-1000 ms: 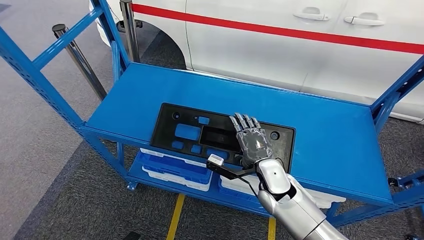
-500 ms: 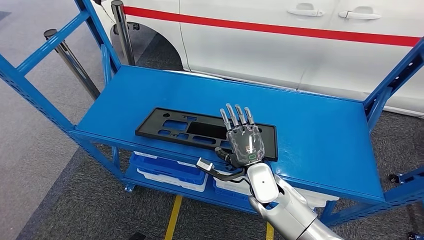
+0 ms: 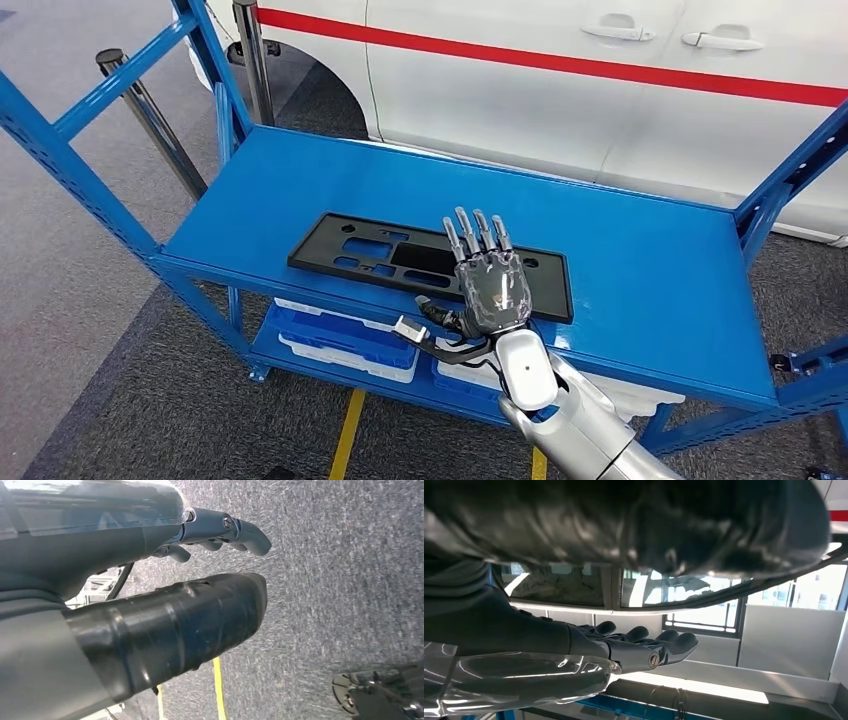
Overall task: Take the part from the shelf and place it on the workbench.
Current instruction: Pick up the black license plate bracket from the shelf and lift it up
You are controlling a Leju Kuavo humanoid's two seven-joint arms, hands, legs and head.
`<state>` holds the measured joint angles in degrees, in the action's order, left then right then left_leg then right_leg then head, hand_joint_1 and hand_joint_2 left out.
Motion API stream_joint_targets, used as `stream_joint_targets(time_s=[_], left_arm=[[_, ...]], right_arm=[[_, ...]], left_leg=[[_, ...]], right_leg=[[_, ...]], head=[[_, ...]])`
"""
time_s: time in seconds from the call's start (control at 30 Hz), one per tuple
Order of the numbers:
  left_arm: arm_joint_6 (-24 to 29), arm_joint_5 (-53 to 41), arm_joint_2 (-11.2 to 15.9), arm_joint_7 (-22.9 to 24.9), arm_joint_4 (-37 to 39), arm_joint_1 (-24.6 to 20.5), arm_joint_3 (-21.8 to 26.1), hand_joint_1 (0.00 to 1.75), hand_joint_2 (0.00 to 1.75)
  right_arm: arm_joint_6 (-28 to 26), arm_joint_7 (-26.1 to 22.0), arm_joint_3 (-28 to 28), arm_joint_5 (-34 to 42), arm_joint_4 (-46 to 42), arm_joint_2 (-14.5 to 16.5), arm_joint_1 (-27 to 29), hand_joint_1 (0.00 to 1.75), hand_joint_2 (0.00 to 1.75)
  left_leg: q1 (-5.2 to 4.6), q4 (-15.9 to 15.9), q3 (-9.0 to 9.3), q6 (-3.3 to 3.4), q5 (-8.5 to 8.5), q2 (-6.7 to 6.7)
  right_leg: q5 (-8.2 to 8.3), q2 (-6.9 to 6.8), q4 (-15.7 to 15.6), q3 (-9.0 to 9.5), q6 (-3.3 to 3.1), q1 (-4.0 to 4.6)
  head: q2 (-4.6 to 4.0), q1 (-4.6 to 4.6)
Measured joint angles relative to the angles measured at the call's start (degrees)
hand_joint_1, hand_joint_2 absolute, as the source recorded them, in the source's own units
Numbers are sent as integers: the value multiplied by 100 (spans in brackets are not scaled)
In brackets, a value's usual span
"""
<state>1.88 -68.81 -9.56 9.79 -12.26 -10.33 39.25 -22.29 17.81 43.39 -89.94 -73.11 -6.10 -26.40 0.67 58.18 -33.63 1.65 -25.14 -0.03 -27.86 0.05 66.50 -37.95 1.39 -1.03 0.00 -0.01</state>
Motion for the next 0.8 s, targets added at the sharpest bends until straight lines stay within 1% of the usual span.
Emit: stream_joint_targets(time_s=[0.03, 0.07, 0.1, 0.13, 0.17, 0.2, 0.23, 0.27, 0.33, 0.37, 0.4, 0.43, 0.47, 0.5, 0.53, 0.57, 0.6, 0.63, 0.7, 0.73, 0.77, 0.8], left_arm=[[1, -1, -7, -1, 0, -5, -5, 0, 0], [2, -1, -9, -1, 0, -9, -11, 0, 0], [2, -2, -10, -2, 0, -10, -20, 0, 0], [2, -2, -10, -4, 0, -11, -29, 0, 0], [1, -3, -10, -8, 0, -10, -37, 0, 0], [-1, -3, -10, -13, 0, -9, -43, 0, 0], [-3, -4, -10, -19, 0, -13, -49, 0, 0], [-7, -4, -10, -24, 0, -18, -55, 0, 0], [-15, -4, -12, -29, 0, -22, -67, 0, 0], [-17, -4, -13, -30, 0, -21, -71, 0, 0], [-17, -4, -14, -30, 0, -19, -73, 0, 0], [-17, -4, -15, -30, 0, -19, -73, 0, 0], [-17, -4, -15, -30, 0, -21, -74, 0, 0], [-17, -4, -15, -30, 0, -26, -75, 0, 0], [-17, -4, -14, -30, 0, -35, -76, 0, 0], [-17, -4, -13, -30, 0, -46, -78, 0, 0], [-17, -4, -13, -31, 0, -54, -79, 0, 0], [-17, -4, -12, -31, 0, -60, -80, 0, 0], [-17, -4, -17, -32, 0, -61, -81, 0, 0], [-17, -4, -20, -32, 0, -62, -81, 0, 0], [-17, -4, -23, -32, 0, -67, -82, 0, 0], [-17, -4, -25, -32, 0, -72, -83, 0, 0]], right_arm=[[1, -6, 0, 0, -10, 0, -1, 0, 0], [6, -16, 0, 6, -20, 0, 0, 0, 0], [24, -48, 0, 34, -28, -1, 0, 0, 0], [51, -93, 0, 79, -33, -1, 2, 0, 0], [91, -157, -1, 144, -36, 1, 3, 0, 0], [141, -232, -1, 222, -36, 5, 4, 0, 0], [192, -301, -2, 297, -36, 17, 4, 0, 0], [253, -369, -2, 380, -34, 35, 5, 0, 0], [383, -487, -1, 556, -12, 79, 13, 0, 0], [446, -537, 0, 644, 11, 100, 23, 0, 0], [498, -574, 0, 718, 40, 119, 34, 0, 0], [535, -598, 0, 771, 68, 139, 44, 0, 0], [557, -611, 0, 806, 93, 159, 50, 0, 0], [569, -616, 0, 826, 112, 181, 51, 0, 0], [572, -617, 0, 837, 126, 202, 48, 0, 0], [573, -618, 0, 848, 139, 218, 47, 0, 0], [573, -620, 0, 858, 152, 231, 47, 0, 0], [574, -624, 0, 864, 165, 239, 47, 0, 0], [580, -640, 0, 890, 186, 251, 46, 0, 0], [598, -658, 0, 929, 193, 255, 41, 0, 0], [630, -680, 0, 988, 201, 257, 36, 0, 0], [679, -713, 1, 1074, 212, 258, 33, 0, 0]], left_leg=[[-9, 34, -8, -26, -22, -3], [-19, 55, -17, -54, -37, -6], [-29, 61, -24, -85, -44, -7], [-36, 60, -25, -114, -44, -8], [-31, 51, -23, -141, -46, -8], [-22, 78, -31, -169, -74, -7], [-16, 182, -72, -196, -154, -6], [-10, 407, -170, -223, -297, -5], [-2, 1153, -512, -263, -675, -4], [0, 1509, -682, -270, -803, -3], [0, 1691, -775, -266, -823, -3], [-2, 1653, -765, -252, -731, -4], [-6, 1383, -642, -225, -542, -4], [-13, 952, -444, -186, -322, -5], [-28, 553, -247, -148, -169, -4], [-43, 245, -99, -116, -69, -5], [-59, 81, -24, -95, -42, -8], [-72, 54, -10, -85, -58, -11], [-57, -9, 9, -44, -23, -13], [-41, -50, 29, -11, 0, -7], [-23, -91, 46, 19, 23, -2], [-16, -111, 55, 39, 35, 3]], right_leg=[[118, -2, -342, 164, -15, 4], [170, 1, -560, 267, -38, 8], [166, 8, -646, 306, -70, 21], [178, 17, -651, 301, -103, 34], [186, 22, -656, 302, -140, 28], [196, 23, -670, 307, -174, 23], [206, 20, -686, 313, -206, 12], [213, 16, -700, 318, -232, 2], [210, 7, -701, 316, -262, 12], [208, 5, -700, 314, -268, 22], [206, 4, -699, 315, -271, 32], [205, 6, -698, 320, -273, 40], [203, 11, -698, 329, -273, 48], [200, 16, -698, 341, -272, 55], [195, 19, -698, 348, -264, 68], [194, 21, -699, 349, -251, 75], [193, 19, -702, 347, -230, 78], [198, 16, -709, 344, -204, 78], [191, 12, -713, 350, -138, 74], [134, 11, -646, 325, -105, 74], [18, 11, -473, 251, -74, 74], [-152, 11, -178, 117, -51, 66]], head=[[0, 0], [0, -1], [0, -1], [0, -2], [0, -2], [0, -2], [0, -3], [0, -3], [0, -4], [0, -3], [0, -3], [0, -3], [0, -3], [0, -4], [0, -3], [0, -3], [0, -3], [0, -3], [0, -3], [0, -2], [0, -1], [0, -1]])
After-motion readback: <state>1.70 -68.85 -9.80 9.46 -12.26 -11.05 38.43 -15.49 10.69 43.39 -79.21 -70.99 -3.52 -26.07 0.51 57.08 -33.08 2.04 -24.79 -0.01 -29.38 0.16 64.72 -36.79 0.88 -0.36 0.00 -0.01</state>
